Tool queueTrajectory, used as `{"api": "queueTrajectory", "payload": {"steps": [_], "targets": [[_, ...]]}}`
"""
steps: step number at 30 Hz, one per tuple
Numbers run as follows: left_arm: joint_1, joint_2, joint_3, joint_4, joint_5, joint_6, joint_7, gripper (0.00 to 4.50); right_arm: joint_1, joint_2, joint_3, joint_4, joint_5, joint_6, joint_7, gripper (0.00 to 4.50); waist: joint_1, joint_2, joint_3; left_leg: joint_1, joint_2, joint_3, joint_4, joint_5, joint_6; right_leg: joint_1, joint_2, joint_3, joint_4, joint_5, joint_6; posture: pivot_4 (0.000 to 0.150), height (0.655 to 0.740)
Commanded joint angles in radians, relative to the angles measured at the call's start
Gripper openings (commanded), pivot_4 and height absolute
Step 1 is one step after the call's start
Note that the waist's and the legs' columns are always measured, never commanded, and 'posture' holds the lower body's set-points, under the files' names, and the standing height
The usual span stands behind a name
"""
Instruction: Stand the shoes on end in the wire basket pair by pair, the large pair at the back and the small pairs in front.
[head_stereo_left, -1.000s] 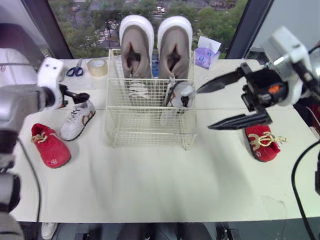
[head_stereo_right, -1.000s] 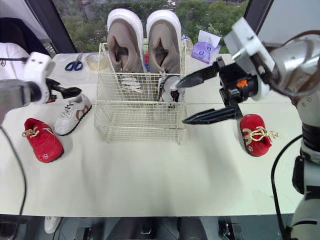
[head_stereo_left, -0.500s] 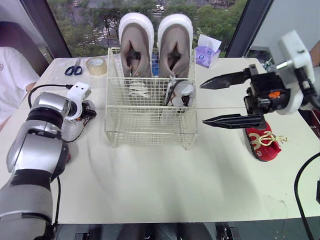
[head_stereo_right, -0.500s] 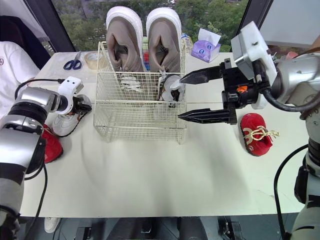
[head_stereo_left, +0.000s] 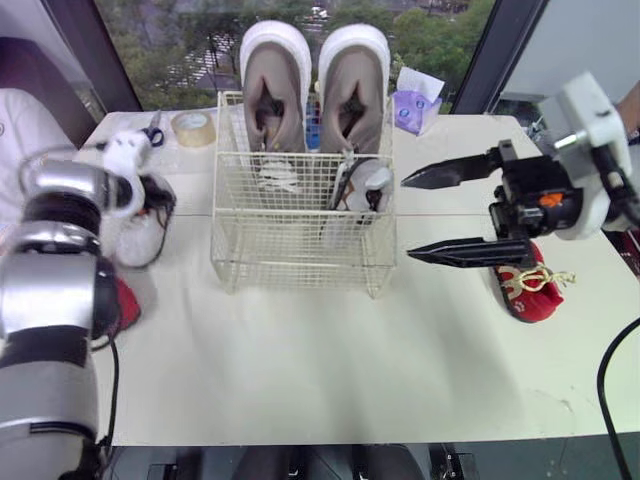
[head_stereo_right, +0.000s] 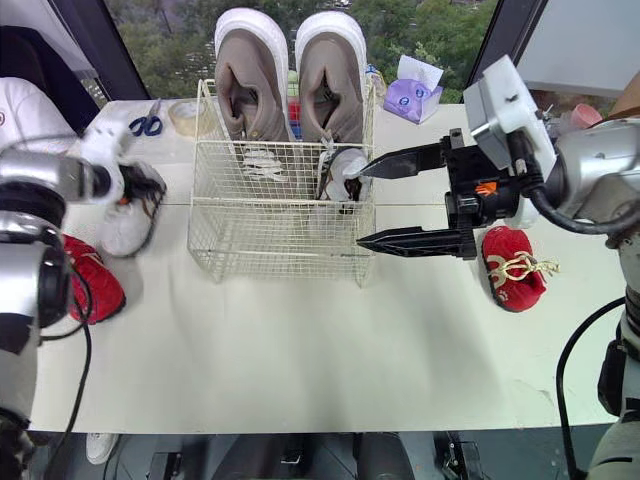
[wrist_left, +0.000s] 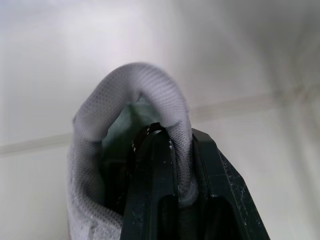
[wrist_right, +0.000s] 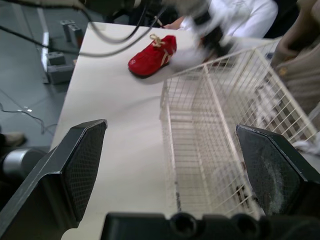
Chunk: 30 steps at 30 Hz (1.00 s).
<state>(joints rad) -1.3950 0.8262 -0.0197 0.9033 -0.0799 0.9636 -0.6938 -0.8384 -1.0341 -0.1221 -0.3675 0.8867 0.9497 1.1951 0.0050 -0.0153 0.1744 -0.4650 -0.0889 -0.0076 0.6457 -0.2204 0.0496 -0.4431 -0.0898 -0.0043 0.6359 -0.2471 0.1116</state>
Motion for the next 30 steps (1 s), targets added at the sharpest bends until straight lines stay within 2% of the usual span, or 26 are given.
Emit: {"api": "queueTrajectory", "payload": {"steps": [1, 3, 5, 7, 9, 11, 12, 16, 21, 30], "targets": [[0.062, 0.043, 0.143, -0.546, -0.031, 0.435, 0.088, 0.05, -0.002, 0.001, -0.014, 0.018, 0.02, -0.002, 0.008, 4.5, -0.006, 0.001, -0.001, 0.0, 0.0, 0.0, 0.0, -0.001, 0.001, 0.001, 0.0, 0.0, 0.0, 0.0, 0.0, 0.15, 0.7358], [0.11, -0.052, 0.32, -0.876, -0.028, 0.565, 0.165, 0.05, 0.002, 0.021, -0.012, 0.026, 0.036, 0.012, -0.004, 4.5, -0.004, 0.001, -0.001, 0.003, -0.001, 0.0, 0.002, -0.002, 0.003, 0.005, -0.001, 0.0, 0.0, 0.0, 0.0, 0.15, 0.7358], [0.189, -0.233, 0.473, -1.243, -0.042, 0.496, 0.246, 0.05, -0.006, 0.053, -0.003, 0.049, 0.042, 0.021, -0.025, 4.5, 0.009, 0.001, -0.002, 0.004, -0.001, 0.0, 0.004, -0.002, 0.003, 0.007, 0.0, 0.0, -0.001, 0.0, 0.0, 0.15, 0.7358], [0.234, -0.45, 0.588, -1.489, -0.069, 0.398, 0.328, 0.05, -0.014, 0.08, 0.014, 0.068, 0.037, 0.025, -0.036, 4.5, 0.017, 0.0, -0.001, 0.005, -0.001, -0.002, 0.006, -0.002, 0.0, 0.011, 0.0, 0.0, -0.003, 0.002, 0.003, 0.15, 0.7358], [0.326, -0.564, 0.572, -1.621, -0.066, 0.22, 0.392, 0.05, -0.027, 0.093, 0.042, 0.084, 0.021, 0.026, -0.035, 4.5, 0.022, 0.001, -0.002, 0.007, -0.001, -0.002, 0.008, -0.001, -0.001, 0.014, 0.001, 0.0, -0.005, 0.005, 0.006, 0.15, 0.7358], [0.378, -0.626, 0.528, -1.617, -0.002, 0.022, 0.512, 0.05, -0.04, 0.101, 0.065, 0.107, 0.005, 0.023, -0.032, 4.5, 0.015, 0.001, -0.002, 0.01, 0.0, -0.001, 0.008, -0.001, -0.002, 0.015, 0.001, 0.0, -0.004, 0.006, 0.006, 0.15, 0.7358], [0.412, -0.631, 0.466, -1.602, 0.02, -0.068, 0.529, 0.05, -0.047, 0.103, 0.076, 0.121, -0.011, 0.013, -0.033, 4.5, 0.013, 0.001, -0.002, 0.013, 0.0, 0.0, 0.005, 0.0, -0.003, 0.017, 0.001, 0.0, -0.003, 0.006, 0.006, 0.15, 0.7358], [0.524, -0.756, 0.303, -1.558, -0.02, -0.297, 0.532, 0.05, -0.078, 0.089, 0.093, 0.155, -0.042, 0.02, -0.026, 4.5, 0.022, 0.001, -0.002, 0.022, 0.001, -0.001, 0.002, -0.001, -0.001, 0.023, 0.002, 0.0, -0.003, 0.007, 0.004, 0.15, 0.7358], [0.67, -0.817, 0.183, -1.467, 0.0, -0.553, 0.543, 0.05, -0.087, 0.056, 0.04, 0.114, 0.001, 0.109, -0.076, 4.5, 0.035, 0.001, -0.002, 0.021, 0.001, 0.0, 0.003, -0.003, 0.001, 0.022, 0.002, 0.001, -0.005, 0.007, 0.003, 0.15, 0.7358], [0.771, -0.877, 0.078, -1.039, 0.017, -1.015, 0.532, 0.05, -0.051, -0.002, -0.086, 0.009, 0.114, 0.28, -0.224, 4.5, 0.037, 0.002, -0.003, 0.02, 0.001, 0.0, 0.003, -0.004, 0.003, 0.023, 0.001, 0.001, -0.006, 0.007, 0.003, 0.15, 0.7358]]}}
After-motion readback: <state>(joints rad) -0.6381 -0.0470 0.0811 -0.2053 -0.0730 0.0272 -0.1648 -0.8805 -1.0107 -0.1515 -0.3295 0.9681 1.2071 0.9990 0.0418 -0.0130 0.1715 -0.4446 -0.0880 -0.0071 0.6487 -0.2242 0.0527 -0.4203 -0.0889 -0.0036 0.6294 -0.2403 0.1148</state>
